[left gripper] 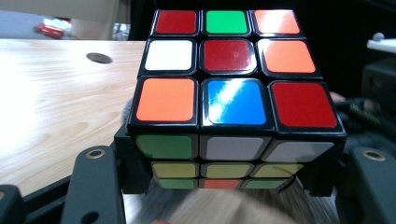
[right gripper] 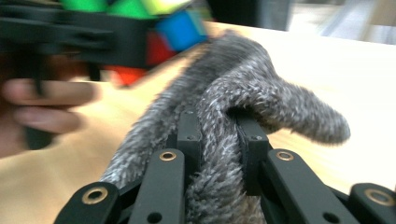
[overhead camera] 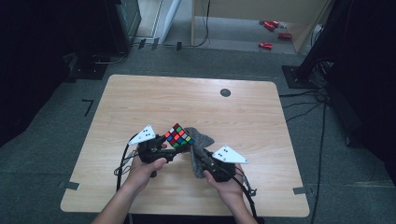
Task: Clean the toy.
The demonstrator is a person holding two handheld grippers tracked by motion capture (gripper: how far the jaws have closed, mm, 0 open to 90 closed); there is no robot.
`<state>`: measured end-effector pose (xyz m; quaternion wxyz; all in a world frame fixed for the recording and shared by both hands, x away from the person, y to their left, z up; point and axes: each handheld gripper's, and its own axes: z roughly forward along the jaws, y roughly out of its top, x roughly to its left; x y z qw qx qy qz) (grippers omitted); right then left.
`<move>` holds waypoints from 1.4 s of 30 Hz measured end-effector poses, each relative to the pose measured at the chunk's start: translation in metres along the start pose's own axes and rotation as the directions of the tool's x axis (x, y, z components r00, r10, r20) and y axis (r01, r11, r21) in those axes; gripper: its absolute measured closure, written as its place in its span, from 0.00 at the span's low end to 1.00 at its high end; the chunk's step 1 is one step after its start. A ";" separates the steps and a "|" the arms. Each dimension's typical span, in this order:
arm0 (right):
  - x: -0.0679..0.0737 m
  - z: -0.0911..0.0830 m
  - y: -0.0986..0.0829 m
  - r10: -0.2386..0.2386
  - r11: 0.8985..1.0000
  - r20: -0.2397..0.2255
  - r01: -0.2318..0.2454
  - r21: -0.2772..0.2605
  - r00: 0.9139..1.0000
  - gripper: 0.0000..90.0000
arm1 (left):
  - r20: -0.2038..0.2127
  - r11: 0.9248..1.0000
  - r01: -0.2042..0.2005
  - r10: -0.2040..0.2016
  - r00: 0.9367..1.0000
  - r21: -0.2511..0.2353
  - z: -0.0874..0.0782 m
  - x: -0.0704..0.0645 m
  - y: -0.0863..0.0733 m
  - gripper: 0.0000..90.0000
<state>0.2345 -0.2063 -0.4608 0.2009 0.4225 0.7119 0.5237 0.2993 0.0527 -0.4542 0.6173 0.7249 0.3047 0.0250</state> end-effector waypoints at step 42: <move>0.001 0.011 -0.016 -0.223 0.971 -0.010 0.221 -0.090 0.975 0.33 | 0.024 0.996 0.053 -0.055 0.998 0.068 0.011 -0.007 -0.001 0.39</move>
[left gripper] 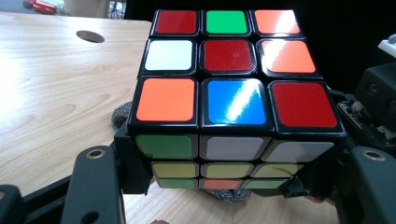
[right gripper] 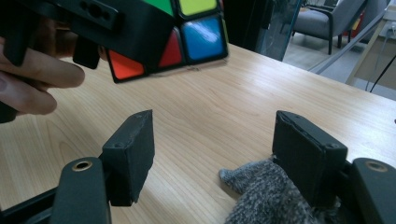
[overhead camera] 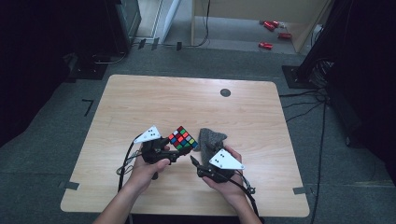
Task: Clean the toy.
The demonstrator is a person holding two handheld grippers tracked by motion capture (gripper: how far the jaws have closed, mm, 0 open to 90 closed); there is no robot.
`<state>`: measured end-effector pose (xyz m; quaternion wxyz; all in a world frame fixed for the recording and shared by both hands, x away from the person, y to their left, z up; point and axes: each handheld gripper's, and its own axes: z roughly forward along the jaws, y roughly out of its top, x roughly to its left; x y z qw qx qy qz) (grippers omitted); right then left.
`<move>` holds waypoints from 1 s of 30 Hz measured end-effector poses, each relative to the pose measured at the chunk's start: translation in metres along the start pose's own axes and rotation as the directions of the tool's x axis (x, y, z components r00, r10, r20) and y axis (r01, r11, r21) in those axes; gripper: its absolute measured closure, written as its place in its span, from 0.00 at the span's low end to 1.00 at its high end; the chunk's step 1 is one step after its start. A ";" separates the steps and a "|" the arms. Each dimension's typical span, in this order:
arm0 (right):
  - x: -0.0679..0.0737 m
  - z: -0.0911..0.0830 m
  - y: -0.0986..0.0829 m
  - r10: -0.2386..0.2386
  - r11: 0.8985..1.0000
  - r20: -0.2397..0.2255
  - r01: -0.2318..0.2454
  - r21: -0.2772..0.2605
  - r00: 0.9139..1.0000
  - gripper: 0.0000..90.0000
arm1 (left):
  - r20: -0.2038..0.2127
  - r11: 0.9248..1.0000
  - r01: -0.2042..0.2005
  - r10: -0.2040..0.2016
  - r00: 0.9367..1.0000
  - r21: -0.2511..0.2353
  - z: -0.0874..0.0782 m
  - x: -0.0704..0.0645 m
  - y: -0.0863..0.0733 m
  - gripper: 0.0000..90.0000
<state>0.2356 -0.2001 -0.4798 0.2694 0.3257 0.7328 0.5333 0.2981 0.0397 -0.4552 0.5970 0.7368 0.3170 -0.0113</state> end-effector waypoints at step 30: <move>0.017 0.002 0.000 -0.100 0.991 0.029 0.102 -0.084 0.995 0.36 | 0.044 0.990 0.077 -0.083 0.996 0.121 0.020 -0.010 -0.005 0.39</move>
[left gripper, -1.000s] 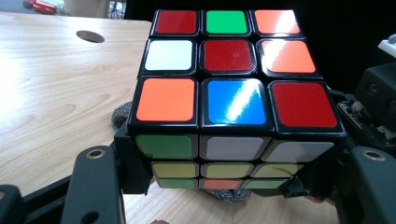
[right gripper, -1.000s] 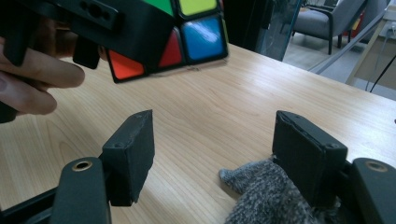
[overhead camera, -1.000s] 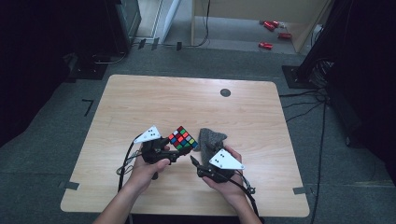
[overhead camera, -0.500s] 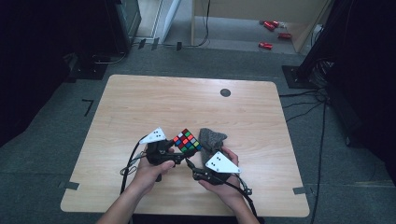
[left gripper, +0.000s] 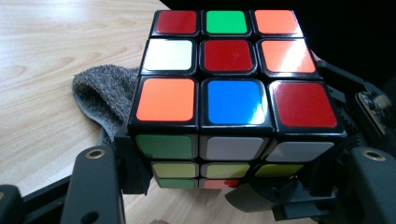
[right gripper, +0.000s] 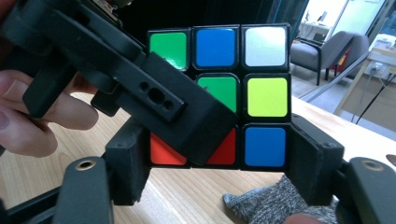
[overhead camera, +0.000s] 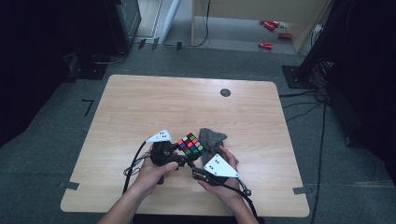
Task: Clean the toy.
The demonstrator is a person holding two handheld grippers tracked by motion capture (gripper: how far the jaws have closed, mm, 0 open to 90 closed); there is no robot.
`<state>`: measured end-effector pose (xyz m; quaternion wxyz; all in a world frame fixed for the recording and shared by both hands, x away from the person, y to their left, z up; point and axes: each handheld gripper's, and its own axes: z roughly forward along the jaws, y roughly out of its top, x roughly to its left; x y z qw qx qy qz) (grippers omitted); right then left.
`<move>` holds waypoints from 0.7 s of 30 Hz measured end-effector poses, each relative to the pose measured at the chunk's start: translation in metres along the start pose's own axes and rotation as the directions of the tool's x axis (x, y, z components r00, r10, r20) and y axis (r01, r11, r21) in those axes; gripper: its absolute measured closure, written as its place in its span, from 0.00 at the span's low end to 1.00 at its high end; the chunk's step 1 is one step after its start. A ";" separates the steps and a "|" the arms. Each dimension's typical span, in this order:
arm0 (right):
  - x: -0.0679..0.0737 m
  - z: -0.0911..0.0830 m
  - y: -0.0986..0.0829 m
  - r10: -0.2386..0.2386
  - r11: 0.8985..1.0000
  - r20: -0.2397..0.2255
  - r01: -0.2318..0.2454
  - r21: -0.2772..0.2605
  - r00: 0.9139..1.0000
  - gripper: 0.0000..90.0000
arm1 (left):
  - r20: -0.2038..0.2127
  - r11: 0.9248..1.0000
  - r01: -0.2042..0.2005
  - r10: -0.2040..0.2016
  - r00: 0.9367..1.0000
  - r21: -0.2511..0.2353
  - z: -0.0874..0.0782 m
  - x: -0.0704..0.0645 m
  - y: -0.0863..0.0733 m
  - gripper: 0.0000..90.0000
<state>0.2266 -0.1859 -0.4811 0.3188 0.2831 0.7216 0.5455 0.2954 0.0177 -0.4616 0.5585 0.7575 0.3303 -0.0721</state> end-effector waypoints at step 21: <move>-0.005 -0.002 -0.002 -0.036 0.999 0.030 0.035 0.037 0.999 0.38 | 0.019 0.998 0.041 -0.040 0.999 -0.047 -0.013 0.008 0.007 0.29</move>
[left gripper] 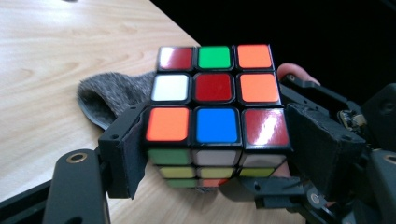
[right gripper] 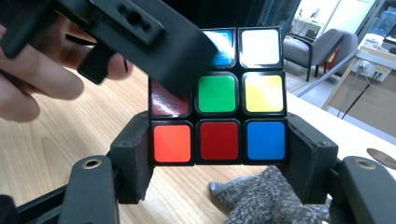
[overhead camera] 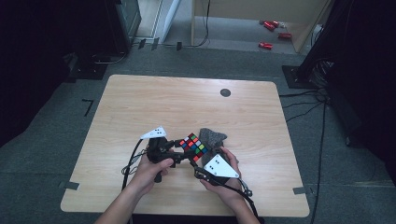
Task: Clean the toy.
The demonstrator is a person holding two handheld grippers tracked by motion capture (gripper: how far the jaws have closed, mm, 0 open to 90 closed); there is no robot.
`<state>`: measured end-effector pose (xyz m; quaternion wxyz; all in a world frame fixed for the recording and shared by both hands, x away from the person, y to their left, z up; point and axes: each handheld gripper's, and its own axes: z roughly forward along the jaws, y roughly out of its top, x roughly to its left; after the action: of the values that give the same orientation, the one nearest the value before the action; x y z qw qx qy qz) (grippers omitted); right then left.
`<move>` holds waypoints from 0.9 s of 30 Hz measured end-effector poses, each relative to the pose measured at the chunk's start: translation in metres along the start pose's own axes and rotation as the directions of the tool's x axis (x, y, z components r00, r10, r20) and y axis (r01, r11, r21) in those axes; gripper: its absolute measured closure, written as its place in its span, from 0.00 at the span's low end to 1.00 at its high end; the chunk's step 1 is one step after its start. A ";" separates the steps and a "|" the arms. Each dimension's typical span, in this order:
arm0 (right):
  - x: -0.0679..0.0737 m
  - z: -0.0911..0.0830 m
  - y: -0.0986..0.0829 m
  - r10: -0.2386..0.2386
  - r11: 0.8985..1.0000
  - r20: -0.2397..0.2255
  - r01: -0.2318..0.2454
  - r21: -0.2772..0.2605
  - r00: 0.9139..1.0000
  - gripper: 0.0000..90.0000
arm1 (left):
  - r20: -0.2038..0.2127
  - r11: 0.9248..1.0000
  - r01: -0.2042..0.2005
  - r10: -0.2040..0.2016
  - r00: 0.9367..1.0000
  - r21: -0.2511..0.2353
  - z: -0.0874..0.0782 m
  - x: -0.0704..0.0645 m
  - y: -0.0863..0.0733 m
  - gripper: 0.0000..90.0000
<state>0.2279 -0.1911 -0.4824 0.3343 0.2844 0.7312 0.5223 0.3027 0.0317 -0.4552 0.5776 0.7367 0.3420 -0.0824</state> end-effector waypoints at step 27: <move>-0.034 -0.016 0.011 0.197 0.980 -0.008 -0.197 0.040 0.980 0.38 | -0.222 0.886 -0.462 0.444 0.868 -0.038 0.001 -0.001 -0.018 0.30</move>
<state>0.2371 -0.2232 -0.4614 0.2710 0.3588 0.7112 0.5403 0.2914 0.0322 -0.4699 0.5745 0.7741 0.2210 0.1478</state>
